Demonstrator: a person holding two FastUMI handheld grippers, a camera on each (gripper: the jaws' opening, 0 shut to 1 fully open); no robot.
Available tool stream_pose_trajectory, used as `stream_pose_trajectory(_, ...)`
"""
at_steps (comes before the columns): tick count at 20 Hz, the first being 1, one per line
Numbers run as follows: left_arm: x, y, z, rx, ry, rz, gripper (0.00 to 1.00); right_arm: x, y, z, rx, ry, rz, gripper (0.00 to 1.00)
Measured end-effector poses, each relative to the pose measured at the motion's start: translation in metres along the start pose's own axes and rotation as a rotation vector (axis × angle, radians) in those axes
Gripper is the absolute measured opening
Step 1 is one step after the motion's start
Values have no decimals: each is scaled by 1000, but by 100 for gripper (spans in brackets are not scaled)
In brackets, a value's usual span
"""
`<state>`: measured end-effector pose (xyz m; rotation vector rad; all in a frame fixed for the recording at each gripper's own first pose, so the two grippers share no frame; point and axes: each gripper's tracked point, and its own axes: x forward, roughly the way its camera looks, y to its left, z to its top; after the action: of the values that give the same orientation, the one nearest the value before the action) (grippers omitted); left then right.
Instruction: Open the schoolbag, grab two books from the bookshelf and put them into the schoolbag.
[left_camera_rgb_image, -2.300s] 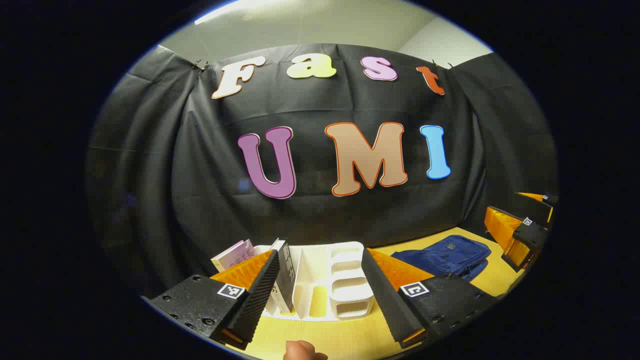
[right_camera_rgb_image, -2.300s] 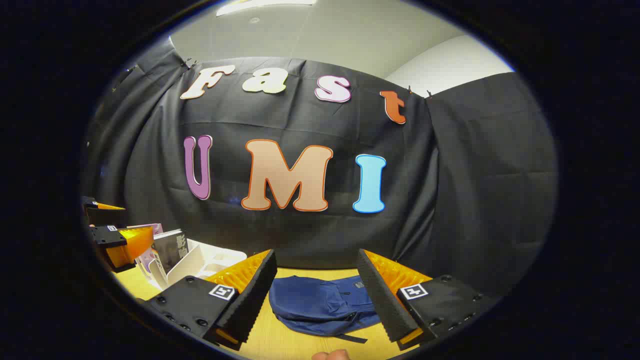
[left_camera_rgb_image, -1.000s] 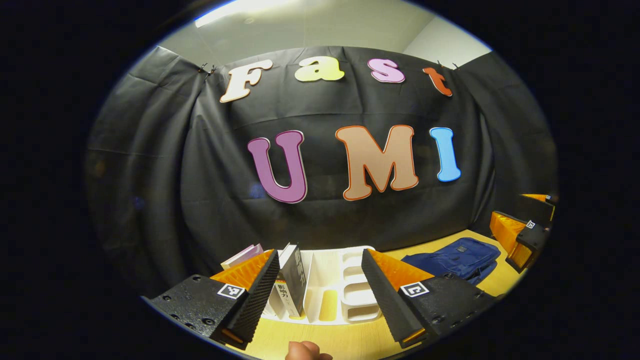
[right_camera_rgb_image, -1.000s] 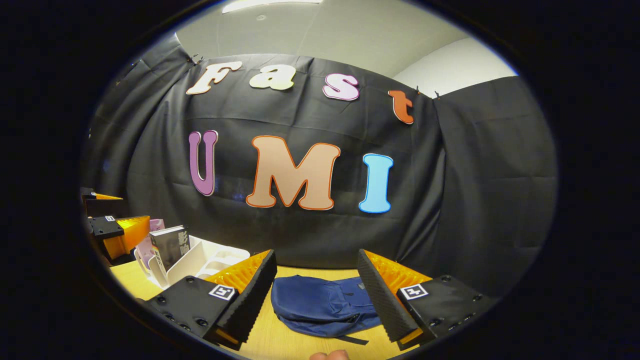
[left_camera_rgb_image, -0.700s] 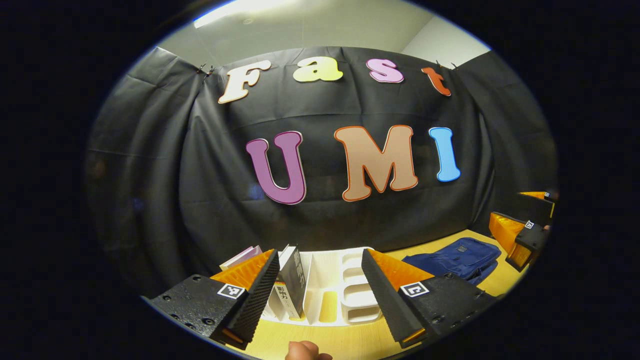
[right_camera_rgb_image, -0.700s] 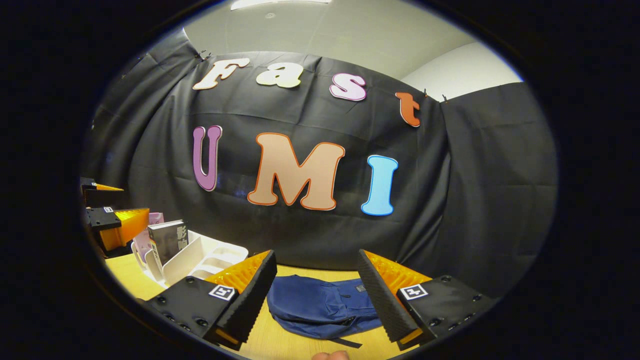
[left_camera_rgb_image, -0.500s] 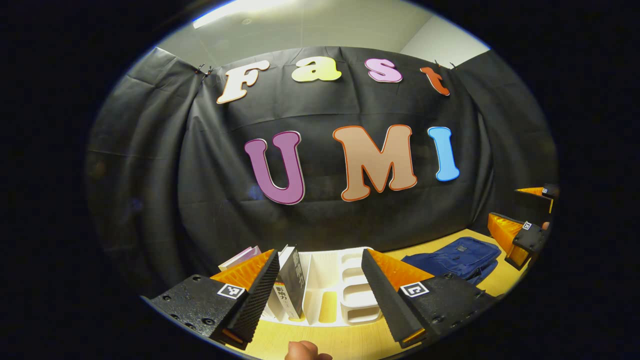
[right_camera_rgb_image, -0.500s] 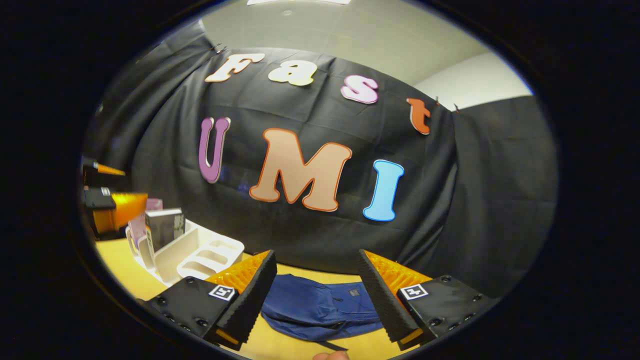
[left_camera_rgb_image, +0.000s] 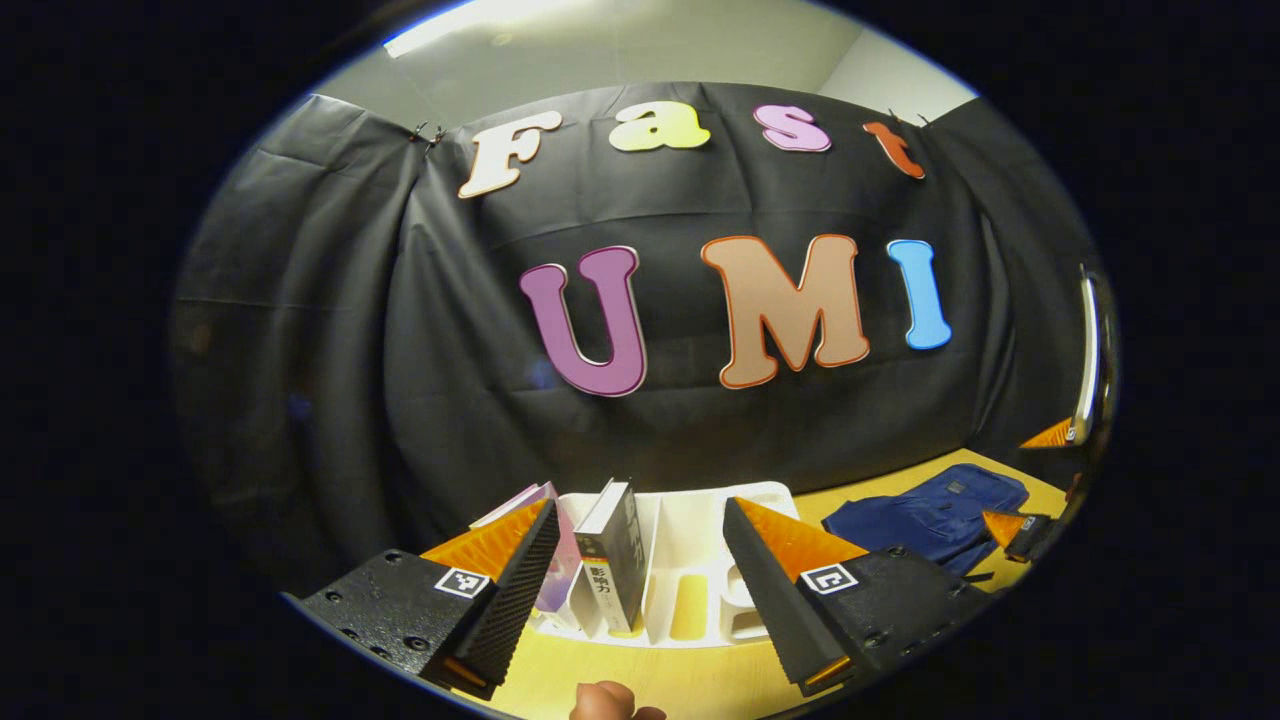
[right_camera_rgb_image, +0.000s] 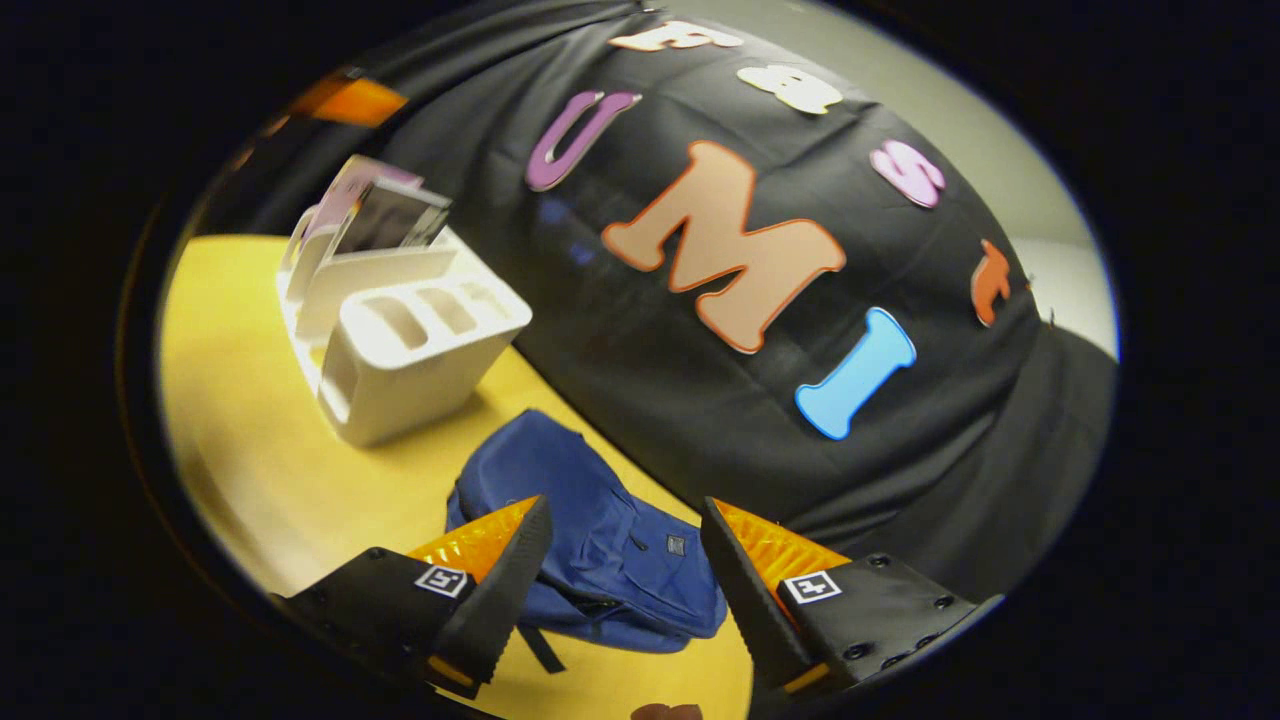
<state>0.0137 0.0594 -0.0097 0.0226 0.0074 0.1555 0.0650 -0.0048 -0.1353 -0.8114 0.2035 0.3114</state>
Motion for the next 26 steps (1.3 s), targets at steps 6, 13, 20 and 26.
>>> stream_pose_trajectory(6,-3,25,-7,0,24,79,96,38,65,-30,-354,-26,165,88)
stream_pose_trajectory(13,-8,39,-8,29,29,129,96,85,104,-70,-509,43,230,86)
stream_pose_trajectory(20,-14,55,-11,33,42,187,96,109,114,-74,-582,29,249,80)
stream_pose_trajectory(26,-16,60,-9,26,34,209,96,118,129,-76,-590,51,299,57)
